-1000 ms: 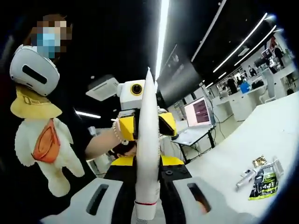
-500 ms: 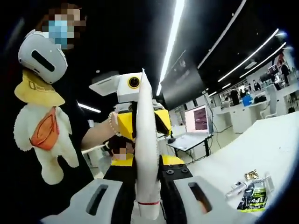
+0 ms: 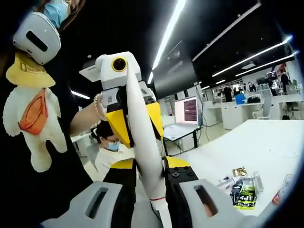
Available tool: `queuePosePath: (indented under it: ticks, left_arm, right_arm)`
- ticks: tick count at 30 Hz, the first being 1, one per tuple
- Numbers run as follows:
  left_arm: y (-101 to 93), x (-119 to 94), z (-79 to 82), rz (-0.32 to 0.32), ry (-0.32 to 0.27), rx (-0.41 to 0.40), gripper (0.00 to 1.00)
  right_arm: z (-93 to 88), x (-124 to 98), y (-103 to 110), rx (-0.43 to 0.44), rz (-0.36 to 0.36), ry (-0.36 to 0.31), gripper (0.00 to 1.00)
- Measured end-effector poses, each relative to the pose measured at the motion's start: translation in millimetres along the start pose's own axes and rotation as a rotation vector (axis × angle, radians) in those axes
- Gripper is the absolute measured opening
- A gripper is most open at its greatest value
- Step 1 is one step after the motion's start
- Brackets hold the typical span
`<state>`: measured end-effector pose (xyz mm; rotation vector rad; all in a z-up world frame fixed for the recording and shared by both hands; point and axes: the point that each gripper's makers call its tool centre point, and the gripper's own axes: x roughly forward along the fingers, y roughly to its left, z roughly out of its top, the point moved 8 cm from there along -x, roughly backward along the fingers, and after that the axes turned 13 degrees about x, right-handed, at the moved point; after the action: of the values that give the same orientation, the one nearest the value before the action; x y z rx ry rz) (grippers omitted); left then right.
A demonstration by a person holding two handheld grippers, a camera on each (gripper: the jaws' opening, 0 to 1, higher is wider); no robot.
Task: Arrange the skincare products in the storage area until every visible bottle or jar stands upright without overlapping.
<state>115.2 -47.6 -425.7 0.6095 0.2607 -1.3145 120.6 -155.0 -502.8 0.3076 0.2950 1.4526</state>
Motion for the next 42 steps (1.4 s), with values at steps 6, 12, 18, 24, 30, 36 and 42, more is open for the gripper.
queuePosePath:
  ticks: [6, 12, 18, 24, 30, 36, 42]
  left_arm:
    - [-4.5, 5.0, -6.9, -0.030, 0.055, 0.033, 0.16]
    - [-7.1, 26.5, -21.0, -0.064, 0.110, 0.045, 0.16]
    - [-6.7, 37.5, -34.6, -0.075, 0.143, 0.024, 0.17]
    - [-9.0, 50.9, -54.5, -0.078, 0.209, 0.001, 0.16]
    - [-8.3, 62.4, -78.3, -0.085, 0.235, -0.022, 0.16]
    - [-6.3, 71.7, -97.0, -0.080, 0.249, -0.076, 0.17]
    - [-4.3, 84.1, -113.8, -0.085, 0.266, -0.103, 0.17]
  right_arm:
    - [-8.0, -1.4, -3.9, -0.054, -0.049, 0.068, 0.21]
    - [-21.6, -3.6, -9.0, -0.070, -0.086, 0.130, 0.21]
    - [-35.1, -4.6, -18.3, -0.088, -0.123, 0.177, 0.21]
    - [-54.3, 2.5, -31.0, -0.113, -0.146, 0.227, 0.21]
    - [-72.7, 8.9, -42.0, -0.115, -0.168, 0.286, 0.21]
    - [-88.0, 12.8, -55.2, -0.104, -0.196, 0.331, 0.21]
    - [-101.4, 12.4, -66.5, -0.085, -0.215, 0.364, 0.21]
